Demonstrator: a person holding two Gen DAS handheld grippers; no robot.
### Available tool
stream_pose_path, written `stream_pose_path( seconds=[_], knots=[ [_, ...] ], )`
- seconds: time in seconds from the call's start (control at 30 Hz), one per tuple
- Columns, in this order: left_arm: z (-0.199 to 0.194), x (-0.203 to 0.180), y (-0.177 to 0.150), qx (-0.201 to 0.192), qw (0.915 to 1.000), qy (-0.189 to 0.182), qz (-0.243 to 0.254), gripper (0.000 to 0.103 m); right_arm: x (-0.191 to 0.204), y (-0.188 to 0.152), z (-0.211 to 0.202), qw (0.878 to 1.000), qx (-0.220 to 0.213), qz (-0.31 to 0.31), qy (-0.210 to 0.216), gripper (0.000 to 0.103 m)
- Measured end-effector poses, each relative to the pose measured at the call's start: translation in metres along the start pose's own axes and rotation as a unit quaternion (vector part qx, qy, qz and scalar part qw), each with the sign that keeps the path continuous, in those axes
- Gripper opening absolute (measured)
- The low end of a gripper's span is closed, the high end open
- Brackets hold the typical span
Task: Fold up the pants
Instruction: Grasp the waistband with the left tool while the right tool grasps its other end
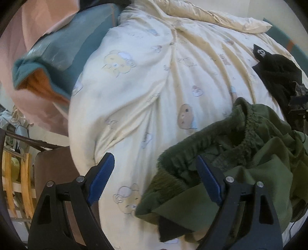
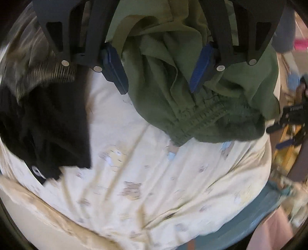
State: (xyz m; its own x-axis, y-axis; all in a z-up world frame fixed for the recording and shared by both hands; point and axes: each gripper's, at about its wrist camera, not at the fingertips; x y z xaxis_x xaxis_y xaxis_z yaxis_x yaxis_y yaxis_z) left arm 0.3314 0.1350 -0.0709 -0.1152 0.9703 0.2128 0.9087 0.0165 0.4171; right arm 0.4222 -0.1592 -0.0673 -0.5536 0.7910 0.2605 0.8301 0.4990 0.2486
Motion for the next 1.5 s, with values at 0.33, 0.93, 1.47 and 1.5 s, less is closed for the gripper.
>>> stream_pose_path(
  seconds=[0.33,0.93,1.47,1.5],
  knots=[
    [0.021,0.017,-0.008,0.016,0.9996,0.004,-0.021,0.084,0.036,0.034,0.088,0.993,0.073,-0.079,-0.044,0.07],
    [0.018,0.012,0.016,-0.007,0.9985,-0.025,-0.048,0.084,-0.052,0.041,-0.024,0.977,-0.142,0.076,-0.139,0.009],
    [0.1,-0.082,0.062,0.161,0.9772,-0.138,-0.006,0.083,-0.132,0.02,0.01,0.977,-0.138,0.16,-0.023,0.074],
    [0.102,-0.091,0.06,0.159,0.9791,-0.127,0.009,0.077,-0.134,0.022,0.018,0.979,-0.129,0.157,-0.02,0.073]
  ],
)
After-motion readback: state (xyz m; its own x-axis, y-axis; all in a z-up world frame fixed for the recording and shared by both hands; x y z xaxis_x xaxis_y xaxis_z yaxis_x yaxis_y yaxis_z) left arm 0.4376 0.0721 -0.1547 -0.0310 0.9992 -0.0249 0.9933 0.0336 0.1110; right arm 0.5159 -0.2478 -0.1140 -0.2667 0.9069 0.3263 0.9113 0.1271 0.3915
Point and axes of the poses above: each gripper's, at about its wrist camera, not at the fingertips, and z roughly the way its jaws point, x to its left, y to its top, and after that the axes turned 8 degrees about y, right-handed
